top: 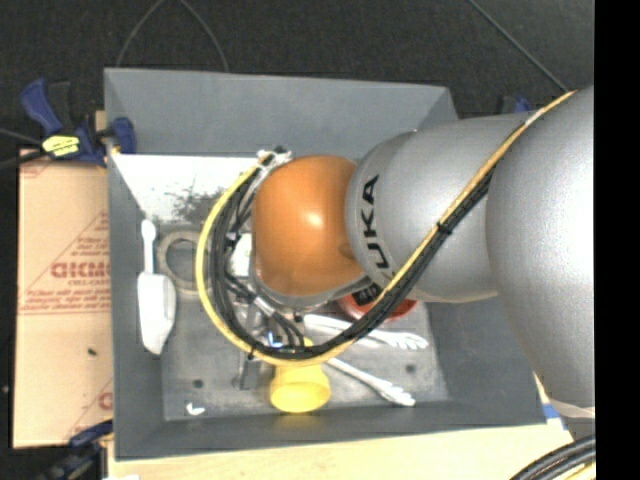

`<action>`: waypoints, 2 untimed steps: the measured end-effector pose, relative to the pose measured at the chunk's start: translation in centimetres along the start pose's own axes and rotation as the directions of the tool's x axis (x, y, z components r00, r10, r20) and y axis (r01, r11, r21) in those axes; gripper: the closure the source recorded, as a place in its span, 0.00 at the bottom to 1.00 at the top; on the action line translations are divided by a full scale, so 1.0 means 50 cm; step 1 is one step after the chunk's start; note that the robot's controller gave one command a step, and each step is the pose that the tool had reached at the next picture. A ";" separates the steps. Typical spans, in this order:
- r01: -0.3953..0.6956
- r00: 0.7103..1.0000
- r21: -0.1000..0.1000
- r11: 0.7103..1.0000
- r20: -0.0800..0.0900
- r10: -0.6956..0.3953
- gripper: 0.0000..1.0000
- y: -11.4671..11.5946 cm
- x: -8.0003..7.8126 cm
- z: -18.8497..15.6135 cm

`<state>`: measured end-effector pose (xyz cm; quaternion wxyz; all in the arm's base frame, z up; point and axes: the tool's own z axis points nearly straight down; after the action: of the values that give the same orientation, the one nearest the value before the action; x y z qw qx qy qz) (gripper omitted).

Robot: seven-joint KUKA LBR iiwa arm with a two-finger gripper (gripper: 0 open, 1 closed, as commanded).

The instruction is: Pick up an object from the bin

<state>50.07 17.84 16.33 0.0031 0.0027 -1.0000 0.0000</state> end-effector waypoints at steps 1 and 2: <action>-0.006 1.000 -0.002 1.000 0.008 0.006 0.00 -0.002 -0.004 -0.009; 0.098 0.995 -0.001 0.995 0.009 -0.098 0.00 -0.156 -0.170 0.184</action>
Offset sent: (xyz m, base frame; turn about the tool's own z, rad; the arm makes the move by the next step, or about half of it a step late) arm 0.0836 -0.0767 -0.0933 -0.1001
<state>58.54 10.09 7.07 -0.0014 0.0516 -0.9987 -0.0010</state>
